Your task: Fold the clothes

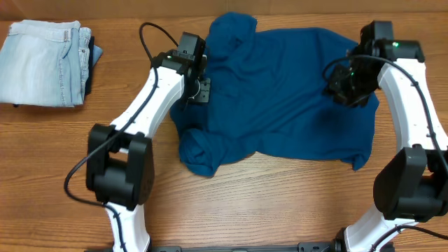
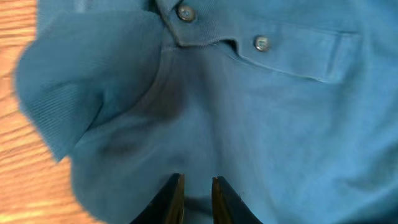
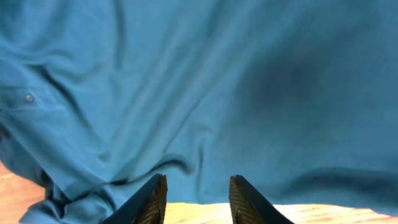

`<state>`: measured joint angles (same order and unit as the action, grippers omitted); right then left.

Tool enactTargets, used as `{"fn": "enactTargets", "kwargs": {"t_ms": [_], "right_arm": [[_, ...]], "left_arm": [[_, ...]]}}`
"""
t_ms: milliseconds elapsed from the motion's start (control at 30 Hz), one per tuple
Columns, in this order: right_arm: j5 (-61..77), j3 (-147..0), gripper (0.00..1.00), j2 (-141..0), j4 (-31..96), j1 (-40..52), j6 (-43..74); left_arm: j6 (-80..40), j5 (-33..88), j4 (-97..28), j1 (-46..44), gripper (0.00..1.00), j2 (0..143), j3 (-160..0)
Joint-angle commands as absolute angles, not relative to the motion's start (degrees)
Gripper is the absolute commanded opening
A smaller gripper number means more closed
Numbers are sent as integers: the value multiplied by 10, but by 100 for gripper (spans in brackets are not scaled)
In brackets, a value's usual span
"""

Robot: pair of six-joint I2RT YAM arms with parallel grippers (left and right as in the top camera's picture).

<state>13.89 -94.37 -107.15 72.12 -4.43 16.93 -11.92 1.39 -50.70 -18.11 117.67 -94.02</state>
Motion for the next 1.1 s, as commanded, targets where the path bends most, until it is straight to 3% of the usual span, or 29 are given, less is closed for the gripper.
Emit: {"fn": "enactTargets", "kwargs": {"t_ms": [0, 300, 600, 867, 1067], "right_arm": [[144, -898, 35, -1061, 690, -45, 184], [105, -823, 31, -1062, 590, -93, 198], [105, -823, 31, -1062, 581, -105, 191], [105, -823, 31, -1062, 581, -108, 189], [98, -820, 35, -1063, 572, -117, 188]], "left_arm": [[-127, 11, -492, -182, 20, 1213, -943], [-127, -3, -481, -173, 20, 1254, -943], [-91, 21, -453, -150, 20, 1254, -943], [-83, -15, -442, -146, 10, 1254, -943], [-79, -55, -463, -108, 10, 1254, -942]]}}
